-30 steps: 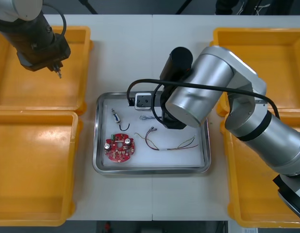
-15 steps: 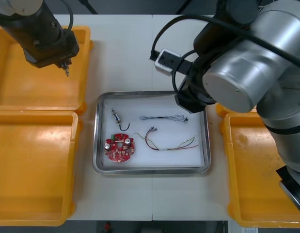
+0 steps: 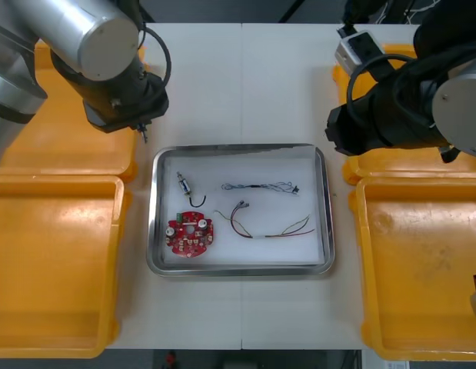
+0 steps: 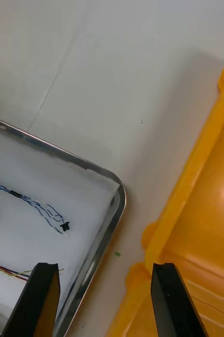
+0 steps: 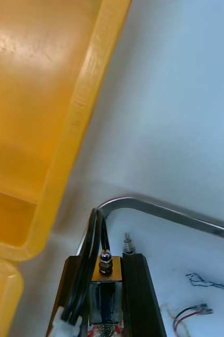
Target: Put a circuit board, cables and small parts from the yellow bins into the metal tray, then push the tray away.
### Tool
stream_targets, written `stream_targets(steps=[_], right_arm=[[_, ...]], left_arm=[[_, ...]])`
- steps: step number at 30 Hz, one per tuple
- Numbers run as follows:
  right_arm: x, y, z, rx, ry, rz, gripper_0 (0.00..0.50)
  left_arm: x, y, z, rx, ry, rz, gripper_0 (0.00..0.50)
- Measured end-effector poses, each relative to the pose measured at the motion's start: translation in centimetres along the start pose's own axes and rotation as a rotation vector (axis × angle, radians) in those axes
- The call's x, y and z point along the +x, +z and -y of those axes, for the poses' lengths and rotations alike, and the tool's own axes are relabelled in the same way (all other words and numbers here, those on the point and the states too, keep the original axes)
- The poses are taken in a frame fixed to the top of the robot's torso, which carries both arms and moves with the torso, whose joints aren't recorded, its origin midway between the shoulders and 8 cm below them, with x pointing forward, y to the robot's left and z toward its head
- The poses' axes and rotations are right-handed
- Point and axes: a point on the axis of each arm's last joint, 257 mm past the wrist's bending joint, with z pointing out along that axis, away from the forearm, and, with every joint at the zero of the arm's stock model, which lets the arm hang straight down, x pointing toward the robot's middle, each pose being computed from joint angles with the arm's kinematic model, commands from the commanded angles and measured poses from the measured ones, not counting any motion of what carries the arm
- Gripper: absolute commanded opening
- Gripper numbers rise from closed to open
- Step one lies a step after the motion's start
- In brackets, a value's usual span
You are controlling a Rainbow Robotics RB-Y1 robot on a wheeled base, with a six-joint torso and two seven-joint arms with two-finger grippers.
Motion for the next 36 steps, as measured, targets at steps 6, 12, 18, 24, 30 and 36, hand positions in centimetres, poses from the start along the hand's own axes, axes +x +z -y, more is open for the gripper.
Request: stream_targets(steps=[6, 12, 18, 24, 30, 36], right_arm=[[3.1, -1.1, 3.3, 0.039, 0.174, -0.006, 0.500], [7.0, -2.2, 6.1, 0.054, 0.299, -0.046, 0.500], [10.4, -3.7, 9.0, 0.039, 0.424, -0.075, 0.500], [13.7, -4.8, 12.2, 0.113, 0.479, -0.115, 0.500], [17.1, -5.4, 13.7, 0.149, 0.526, -0.170, 0.500], [19.2, -5.5, 13.9, 0.159, 0.554, -0.206, 0.500]], left_arm=[[1.8, 1.8, 2.3, 0.036, -0.033, 0.012, 0.000], [3.7, 2.8, 3.9, 0.057, 0.018, -0.003, 0.000], [6.4, 4.3, 5.5, 0.074, 0.084, -0.022, 0.000], [8.6, 6.9, 5.3, 0.046, 0.130, -0.047, 0.000], [9.4, 8.6, 5.4, 0.057, 0.163, -0.038, 0.000], [10.0, 9.1, 5.5, 0.060, 0.178, -0.040, 0.028]])
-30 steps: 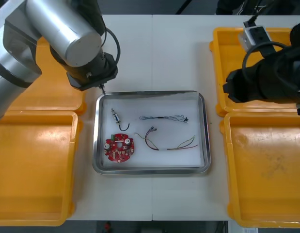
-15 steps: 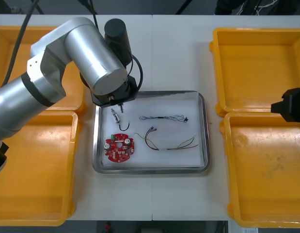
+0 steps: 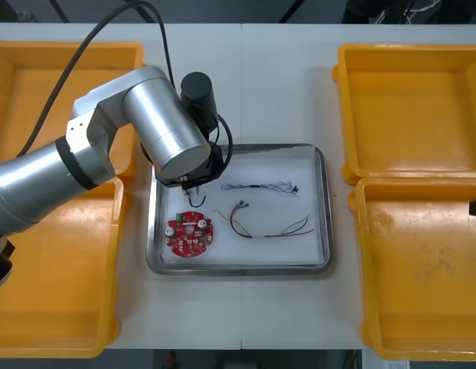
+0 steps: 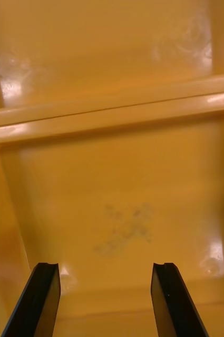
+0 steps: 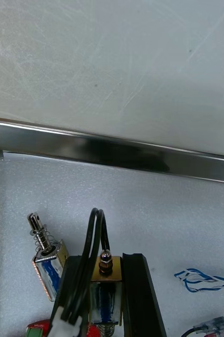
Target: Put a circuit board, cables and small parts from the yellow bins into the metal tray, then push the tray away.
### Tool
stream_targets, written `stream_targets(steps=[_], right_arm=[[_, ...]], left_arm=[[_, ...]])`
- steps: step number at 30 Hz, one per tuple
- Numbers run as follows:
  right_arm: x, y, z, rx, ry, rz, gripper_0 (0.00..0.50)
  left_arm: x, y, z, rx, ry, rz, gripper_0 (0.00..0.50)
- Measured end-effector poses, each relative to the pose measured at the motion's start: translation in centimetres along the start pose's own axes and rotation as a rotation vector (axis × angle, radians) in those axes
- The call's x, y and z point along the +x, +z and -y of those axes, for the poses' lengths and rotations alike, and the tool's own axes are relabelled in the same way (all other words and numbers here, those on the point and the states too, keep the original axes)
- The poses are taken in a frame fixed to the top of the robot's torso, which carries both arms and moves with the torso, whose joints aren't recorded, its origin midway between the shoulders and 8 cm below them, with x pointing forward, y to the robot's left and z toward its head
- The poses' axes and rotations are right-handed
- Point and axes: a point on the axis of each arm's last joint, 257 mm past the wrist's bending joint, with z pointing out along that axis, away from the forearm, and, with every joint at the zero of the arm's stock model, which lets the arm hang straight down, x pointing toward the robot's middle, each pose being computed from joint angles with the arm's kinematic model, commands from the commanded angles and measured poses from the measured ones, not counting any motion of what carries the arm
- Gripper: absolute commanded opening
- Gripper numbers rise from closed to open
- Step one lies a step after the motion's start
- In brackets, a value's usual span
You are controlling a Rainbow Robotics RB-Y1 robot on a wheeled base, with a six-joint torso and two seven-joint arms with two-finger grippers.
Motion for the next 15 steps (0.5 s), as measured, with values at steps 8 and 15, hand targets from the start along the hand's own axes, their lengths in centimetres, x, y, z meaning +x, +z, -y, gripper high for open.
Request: stream_targets(steps=[8, 15], right_arm=[[1.5, 0.2, 1.4, 0.020, 0.035, -0.031, 0.500], [1.8, 0.2, 1.5, 0.021, 0.040, -0.036, 0.500]], left_arm=[[0.1, 0.0, 1.2, 0.025, 0.007, 0.009, 0.500], [0.1, 0.0, 1.5, 0.029, 0.010, 0.013, 0.500]])
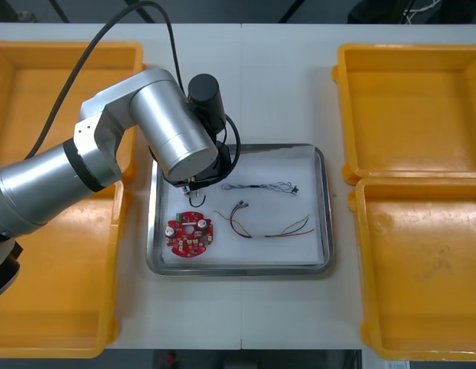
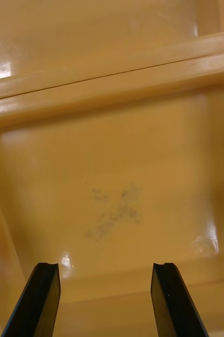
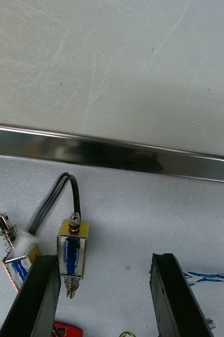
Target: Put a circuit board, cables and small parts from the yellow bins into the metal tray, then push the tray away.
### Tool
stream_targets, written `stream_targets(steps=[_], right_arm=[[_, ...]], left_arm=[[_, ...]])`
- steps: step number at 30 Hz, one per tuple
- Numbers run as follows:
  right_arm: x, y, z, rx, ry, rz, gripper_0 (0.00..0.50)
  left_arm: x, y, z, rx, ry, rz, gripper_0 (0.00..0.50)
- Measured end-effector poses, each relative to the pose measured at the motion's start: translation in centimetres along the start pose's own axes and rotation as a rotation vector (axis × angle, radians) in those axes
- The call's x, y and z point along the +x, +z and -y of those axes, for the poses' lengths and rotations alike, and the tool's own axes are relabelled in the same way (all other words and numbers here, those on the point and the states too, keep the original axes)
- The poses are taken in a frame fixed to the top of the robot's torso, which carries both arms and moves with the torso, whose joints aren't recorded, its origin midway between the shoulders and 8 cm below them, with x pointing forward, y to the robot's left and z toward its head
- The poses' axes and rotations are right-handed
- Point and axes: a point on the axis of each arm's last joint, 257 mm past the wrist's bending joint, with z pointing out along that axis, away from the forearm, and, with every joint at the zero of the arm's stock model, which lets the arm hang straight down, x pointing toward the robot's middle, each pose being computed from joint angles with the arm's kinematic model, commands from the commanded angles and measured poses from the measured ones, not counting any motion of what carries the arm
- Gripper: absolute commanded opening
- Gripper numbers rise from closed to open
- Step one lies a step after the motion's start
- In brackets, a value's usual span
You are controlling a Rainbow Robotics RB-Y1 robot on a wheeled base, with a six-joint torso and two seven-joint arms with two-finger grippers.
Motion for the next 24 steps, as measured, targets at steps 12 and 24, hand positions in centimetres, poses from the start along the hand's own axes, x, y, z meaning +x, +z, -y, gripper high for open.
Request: stream_targets(steps=[12, 24], right_arm=[[0.0, 0.0, 0.0, 0.001, 0.001, 0.000, 0.500], [0.5, -0.4, -1.0, -0.042, -0.034, -0.028, 0.500]], left_arm=[[0.0, -1.2, -0.9, -0.046, 0.009, 0.004, 0.500], [-3.6, -7.9, -3.8, -0.029, 0.133, -0.016, 0.500]])
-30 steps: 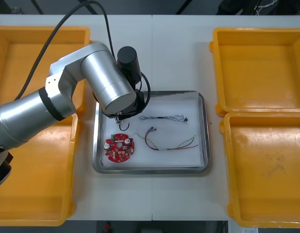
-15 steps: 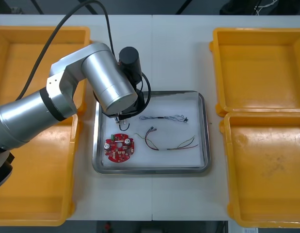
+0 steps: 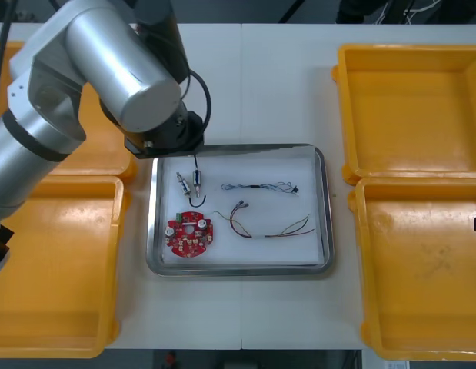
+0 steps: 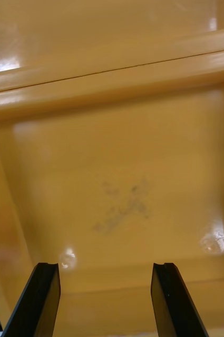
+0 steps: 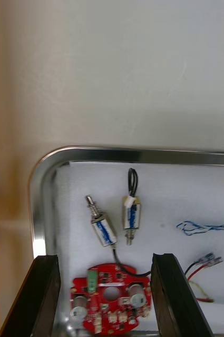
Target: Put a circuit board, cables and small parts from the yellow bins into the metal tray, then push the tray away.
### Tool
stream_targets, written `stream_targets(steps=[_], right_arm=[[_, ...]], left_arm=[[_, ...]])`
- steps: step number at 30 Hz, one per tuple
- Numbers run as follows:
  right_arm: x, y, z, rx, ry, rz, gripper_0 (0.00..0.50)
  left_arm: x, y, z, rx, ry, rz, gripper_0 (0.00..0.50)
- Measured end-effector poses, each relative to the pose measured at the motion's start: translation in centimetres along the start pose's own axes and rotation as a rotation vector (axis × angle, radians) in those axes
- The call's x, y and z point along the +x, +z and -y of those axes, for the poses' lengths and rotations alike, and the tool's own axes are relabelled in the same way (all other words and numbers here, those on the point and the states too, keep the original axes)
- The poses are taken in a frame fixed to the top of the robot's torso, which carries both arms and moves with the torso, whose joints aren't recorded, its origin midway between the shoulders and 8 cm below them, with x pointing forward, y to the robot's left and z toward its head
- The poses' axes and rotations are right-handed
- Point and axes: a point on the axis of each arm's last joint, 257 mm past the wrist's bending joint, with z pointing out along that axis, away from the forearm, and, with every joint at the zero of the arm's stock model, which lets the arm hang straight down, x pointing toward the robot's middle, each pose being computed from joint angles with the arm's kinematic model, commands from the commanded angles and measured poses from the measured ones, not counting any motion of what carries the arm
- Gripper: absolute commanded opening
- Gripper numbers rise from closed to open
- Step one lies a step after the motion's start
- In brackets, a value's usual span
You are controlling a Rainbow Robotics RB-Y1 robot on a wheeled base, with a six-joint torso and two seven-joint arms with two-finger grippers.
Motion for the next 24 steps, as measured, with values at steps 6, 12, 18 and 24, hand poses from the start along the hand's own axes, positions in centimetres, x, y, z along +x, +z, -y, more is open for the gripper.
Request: stream_targets(steps=[6, 12, 18, 24], right_arm=[[0.6, -0.8, -1.1, -0.018, -0.061, -0.036, 0.500], [1.6, -1.2, -4.5, -0.053, -0.221, -0.067, 0.500], [1.6, -1.1, -9.5, -0.133, -0.369, -0.088, 0.500], [2.0, -0.9, -14.1, -0.176, -0.505, -0.104, 0.500]], left_arm=[[-0.1, -1.9, -4.1, 0.003, 0.061, -0.010, 0.500], [0.5, -4.3, -9.1, -0.020, -0.007, -0.040, 0.500], [-1.2, -7.3, -13.0, 0.014, -0.043, 0.010, 0.500], [-1.1, -8.6, -17.3, 0.004, 0.049, 0.039, 0.500]])
